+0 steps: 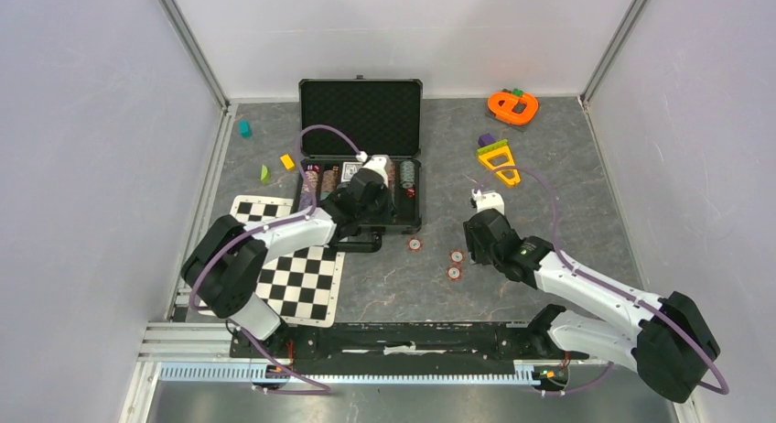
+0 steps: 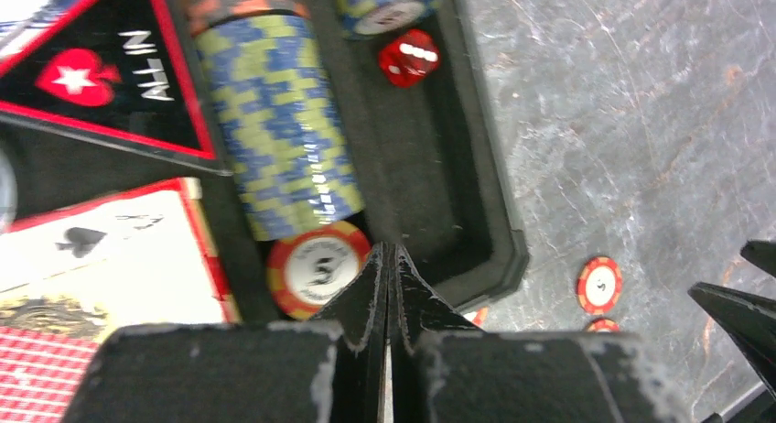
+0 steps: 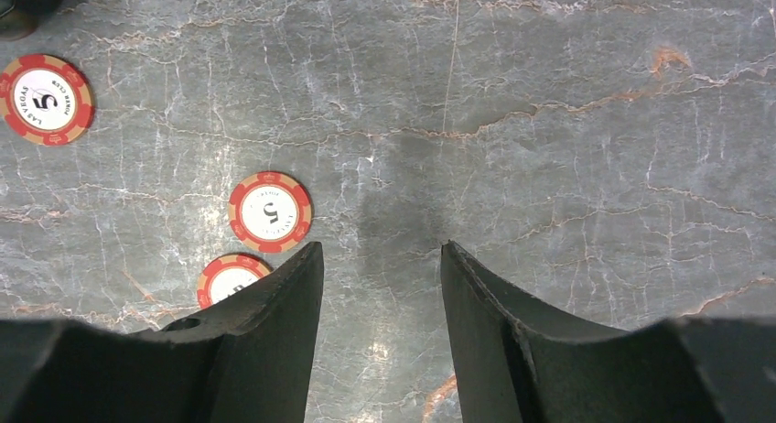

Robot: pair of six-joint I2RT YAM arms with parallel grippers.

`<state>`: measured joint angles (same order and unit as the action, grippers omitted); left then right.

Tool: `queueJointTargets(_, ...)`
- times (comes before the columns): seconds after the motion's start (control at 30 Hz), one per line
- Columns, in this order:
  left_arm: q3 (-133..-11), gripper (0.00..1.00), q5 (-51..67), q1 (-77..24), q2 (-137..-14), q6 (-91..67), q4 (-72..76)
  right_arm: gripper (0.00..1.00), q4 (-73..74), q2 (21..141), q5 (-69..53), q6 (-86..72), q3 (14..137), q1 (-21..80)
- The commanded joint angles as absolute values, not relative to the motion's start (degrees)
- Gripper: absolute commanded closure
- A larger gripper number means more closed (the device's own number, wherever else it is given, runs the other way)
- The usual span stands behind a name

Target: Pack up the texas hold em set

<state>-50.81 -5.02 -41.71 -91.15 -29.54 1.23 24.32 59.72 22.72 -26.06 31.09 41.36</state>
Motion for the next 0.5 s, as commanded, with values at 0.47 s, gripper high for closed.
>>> queueJointTargets(0.47,-49.39,0.94,0.67,-40.24,-86.73,-27.17,0.34,0.33,23.64,64.15,17.27,-20.75,34.15,41.38)
